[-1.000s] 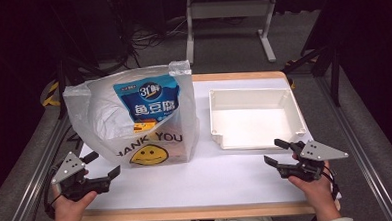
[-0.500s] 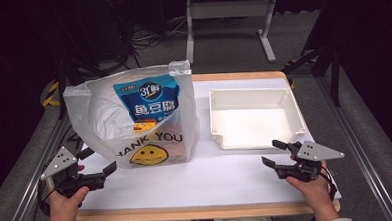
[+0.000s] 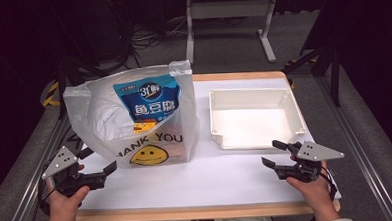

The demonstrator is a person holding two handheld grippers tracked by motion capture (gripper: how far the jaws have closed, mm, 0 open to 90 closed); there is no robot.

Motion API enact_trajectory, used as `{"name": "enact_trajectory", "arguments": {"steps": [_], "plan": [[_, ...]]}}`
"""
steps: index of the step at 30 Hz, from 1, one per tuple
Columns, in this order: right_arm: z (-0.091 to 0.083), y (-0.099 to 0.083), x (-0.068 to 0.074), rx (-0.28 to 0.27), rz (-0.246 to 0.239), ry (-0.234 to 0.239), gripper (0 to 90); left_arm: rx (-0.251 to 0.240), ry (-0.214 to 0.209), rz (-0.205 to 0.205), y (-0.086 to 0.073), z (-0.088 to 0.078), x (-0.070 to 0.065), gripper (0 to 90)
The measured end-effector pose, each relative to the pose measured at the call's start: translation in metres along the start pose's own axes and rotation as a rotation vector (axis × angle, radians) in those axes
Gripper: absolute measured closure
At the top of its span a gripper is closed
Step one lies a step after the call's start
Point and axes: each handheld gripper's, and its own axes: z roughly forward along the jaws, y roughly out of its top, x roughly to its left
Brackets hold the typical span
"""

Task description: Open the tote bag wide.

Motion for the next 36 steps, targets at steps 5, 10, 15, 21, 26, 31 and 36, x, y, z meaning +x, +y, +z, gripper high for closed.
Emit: {"name": "enact_trajectory", "arguments": {"steps": [5,10,15,21,26,31,36], "plan": [[0.0,0.0,0.0,-0.003,0.002,0.001,30.9,-0.004,0.002,-0.005,0.001,-0.001,0.0,5.5],[0.001,0.0,0.0,0.001,0.002,0.004,30.4,-0.018,0.004,-0.005,0.007,-0.003,0.0,5.5],[0.002,0.001,0.001,0.006,-0.003,0.003,30.3,-0.024,0.0,-0.01,0.013,-0.003,0.0,5.4],[0.003,0.0,0.001,0.01,-0.004,0.005,30.0,-0.031,-0.006,-0.019,0.023,0.0,0.002,7.1],[0.003,0.0,0.001,0.015,0.0,0.004,28.5,-0.013,0.022,0.002,0.029,0.008,0.0,22.8],[0.004,0.001,0.001,0.018,0.002,0.004,27.8,0.012,-0.011,0.011,0.029,0.021,0.005,52.5],[0.005,0.002,0.002,0.02,-0.007,-0.004,28.4,0.012,-0.041,0.008,0.029,0.031,0.008,64.3]]}}
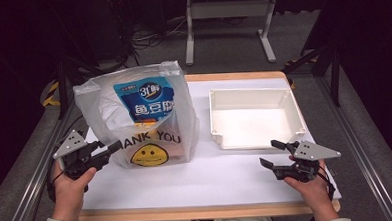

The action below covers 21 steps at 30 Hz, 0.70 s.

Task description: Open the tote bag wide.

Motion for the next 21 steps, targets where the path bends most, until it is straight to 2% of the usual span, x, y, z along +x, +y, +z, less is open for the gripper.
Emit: {"name": "enact_trajectory", "arguments": {"steps": [1,3,5,7,12,13,16,21], "plan": [[0.0,0.0,0.0,-0.001,0.001,0.001,30.2,0.006,-0.027,-0.031,0.0,0.002,0.004,68.2],[0.001,0.002,0.001,0.009,-0.009,0.007,33.3,-0.015,-0.037,-0.077,-0.002,0.005,0.01,77.6],[0.003,0.004,0.002,0.019,-0.018,0.023,38.7,-0.019,-0.033,-0.086,-0.003,0.007,0.014,83.8],[0.004,0.006,0.004,0.034,-0.032,0.03,40.1,-0.022,-0.029,-0.082,-0.005,0.009,0.018,87.7],[0.008,0.01,0.007,0.06,-0.053,0.032,42.8,-0.02,-0.024,-0.059,-0.007,0.013,0.021,89.3],[0.009,0.011,0.008,0.066,-0.051,0.04,43.9,-0.012,-0.018,-0.035,-0.007,0.014,0.019,89.3],[0.011,0.015,0.01,0.078,-0.051,0.046,44.6,-0.01,-0.014,-0.017,-0.007,0.015,0.018,89.3],[0.021,0.034,0.017,0.074,-0.062,0.077,43.1,-0.01,-0.02,-0.023,-0.007,0.017,0.019,89.2]]}}
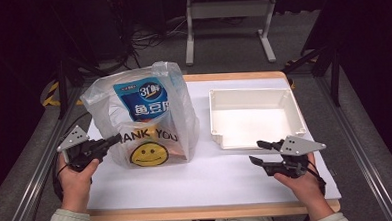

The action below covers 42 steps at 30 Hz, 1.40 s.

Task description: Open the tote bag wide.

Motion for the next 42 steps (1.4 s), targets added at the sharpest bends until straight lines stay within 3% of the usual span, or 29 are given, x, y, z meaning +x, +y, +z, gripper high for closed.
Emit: {"name": "enact_trajectory", "arguments": {"steps": [6,15,26,33,42], "plan": [[0.021,0.034,0.006,-0.007,-0.027,0.054,39.3,-0.006,-0.014,0.004,0.002,0.002,-0.001,88.8],[0.047,0.067,0.017,-0.02,-0.067,0.095,38.8,0.002,-0.035,-0.007,0.003,0.002,-0.001,88.6],[0.087,0.102,0.028,-0.066,-0.049,0.179,34.9,-0.017,-0.04,-0.009,0.004,-0.002,-0.001,88.3],[0.106,0.118,0.03,-0.063,-0.045,0.192,35.7,-0.026,-0.037,0.003,0.004,-0.002,-0.002,86.7],[0.128,0.125,0.029,-0.039,-0.038,0.2,44.1,-0.032,-0.039,0.002,0.003,0.0,-0.002,85.7]]}}
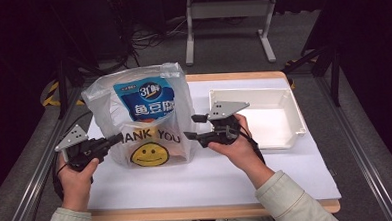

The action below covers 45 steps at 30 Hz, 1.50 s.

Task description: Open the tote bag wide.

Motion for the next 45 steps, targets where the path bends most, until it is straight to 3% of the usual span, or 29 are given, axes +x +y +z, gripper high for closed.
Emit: {"name": "enact_trajectory", "arguments": {"steps": [4,7,13,19,29,34,45], "plan": [[0.007,0.002,0.0,0.02,-0.017,0.016,53.4,-0.009,0.006,0.006,-0.001,-0.001,-0.001,85.4],[0.009,0.004,0.0,0.046,-0.05,0.002,74.1,-0.015,0.008,0.003,-0.001,-0.001,-0.001,85.0],[0.006,0.006,-0.006,0.032,-0.038,-0.029,90.0,-0.04,0.022,-0.009,-0.001,-0.004,0.0,82.7],[0.004,0.005,-0.008,0.031,-0.03,-0.043,90.0,-0.069,0.029,-0.016,0.0,-0.009,0.002,82.3],[0.003,-0.002,-0.013,0.03,-0.01,-0.072,90.0,-0.11,0.089,-0.023,-0.001,-0.021,0.003,87.7],[0.004,-0.009,-0.018,0.028,0.009,-0.093,90.0,-0.092,0.109,-0.03,-0.002,-0.018,0.004,89.9],[0.011,-0.025,-0.024,0.046,0.058,-0.109,90.0,-0.026,0.112,-0.042,-0.009,-0.005,0.01,90.0]]}}
